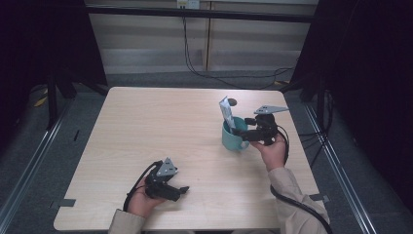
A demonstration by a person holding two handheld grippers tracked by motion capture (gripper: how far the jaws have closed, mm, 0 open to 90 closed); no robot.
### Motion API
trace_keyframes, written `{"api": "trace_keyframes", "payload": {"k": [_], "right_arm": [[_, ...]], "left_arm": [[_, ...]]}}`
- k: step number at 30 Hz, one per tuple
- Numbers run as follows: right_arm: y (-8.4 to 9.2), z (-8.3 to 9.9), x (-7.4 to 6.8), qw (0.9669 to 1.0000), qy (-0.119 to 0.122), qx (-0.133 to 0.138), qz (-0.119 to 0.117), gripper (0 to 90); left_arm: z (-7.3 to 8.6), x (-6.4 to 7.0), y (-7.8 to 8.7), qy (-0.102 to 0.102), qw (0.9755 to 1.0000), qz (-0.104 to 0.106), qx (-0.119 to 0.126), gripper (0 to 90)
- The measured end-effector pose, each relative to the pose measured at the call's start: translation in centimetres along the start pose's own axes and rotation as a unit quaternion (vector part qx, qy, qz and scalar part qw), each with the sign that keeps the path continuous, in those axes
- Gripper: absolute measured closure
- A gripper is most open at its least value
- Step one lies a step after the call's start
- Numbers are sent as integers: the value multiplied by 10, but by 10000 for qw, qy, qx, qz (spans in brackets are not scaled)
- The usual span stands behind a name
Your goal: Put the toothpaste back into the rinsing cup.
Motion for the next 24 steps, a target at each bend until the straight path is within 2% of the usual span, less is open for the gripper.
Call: {"api": "trace_keyframes", "payload": {"k": [17, 24], "right_arm": [[14, 12, -8, 9999, 114, -104, -56, 211], [19, 17, -13, 9990, 394, -216, -8, 192]], "left_arm": [[1, 0, 1, -37, 10000, 7, -45, 182], [1, 0, 2, -44, 10000, 5, -62, 173]]}}
Point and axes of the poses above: each handheld gripper's, and its own axes: y roughly backward along the jaws, z roughly out of its underside, x roughly to its right, the point moved 5 cm from there along -y, roughly forward along the jaws, and after that the axes turned 8 degrees about -y, right-handed, at the moved point
